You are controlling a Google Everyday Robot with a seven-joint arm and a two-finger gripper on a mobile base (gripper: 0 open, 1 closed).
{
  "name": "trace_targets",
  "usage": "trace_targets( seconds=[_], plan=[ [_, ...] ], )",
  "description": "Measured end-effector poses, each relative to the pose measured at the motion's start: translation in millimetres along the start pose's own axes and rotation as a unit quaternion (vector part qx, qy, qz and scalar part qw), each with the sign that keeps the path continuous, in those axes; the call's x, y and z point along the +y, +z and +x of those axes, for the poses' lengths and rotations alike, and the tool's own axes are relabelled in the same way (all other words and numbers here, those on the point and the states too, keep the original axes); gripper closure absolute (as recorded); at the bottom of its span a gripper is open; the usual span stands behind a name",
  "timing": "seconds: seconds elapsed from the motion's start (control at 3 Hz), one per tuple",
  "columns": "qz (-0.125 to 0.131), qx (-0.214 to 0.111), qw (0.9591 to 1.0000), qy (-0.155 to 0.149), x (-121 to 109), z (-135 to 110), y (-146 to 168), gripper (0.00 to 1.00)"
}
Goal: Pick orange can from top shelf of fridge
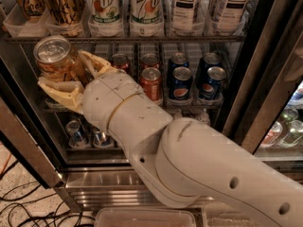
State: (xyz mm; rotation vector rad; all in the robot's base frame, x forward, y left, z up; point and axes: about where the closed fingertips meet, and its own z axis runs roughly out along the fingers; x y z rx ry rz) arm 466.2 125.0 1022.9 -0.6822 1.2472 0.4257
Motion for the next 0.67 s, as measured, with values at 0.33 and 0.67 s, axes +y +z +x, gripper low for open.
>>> trace_targets(
  seconds=[0.33,0.67],
  plan=[
    [-0.007,0.022,0.9996,0.014,-10.4,3.4,-17.2,1.0],
    [-0.021,0.018,0.9995,0.014,-2.1,-0.1,-17.4,1.0]
  ],
)
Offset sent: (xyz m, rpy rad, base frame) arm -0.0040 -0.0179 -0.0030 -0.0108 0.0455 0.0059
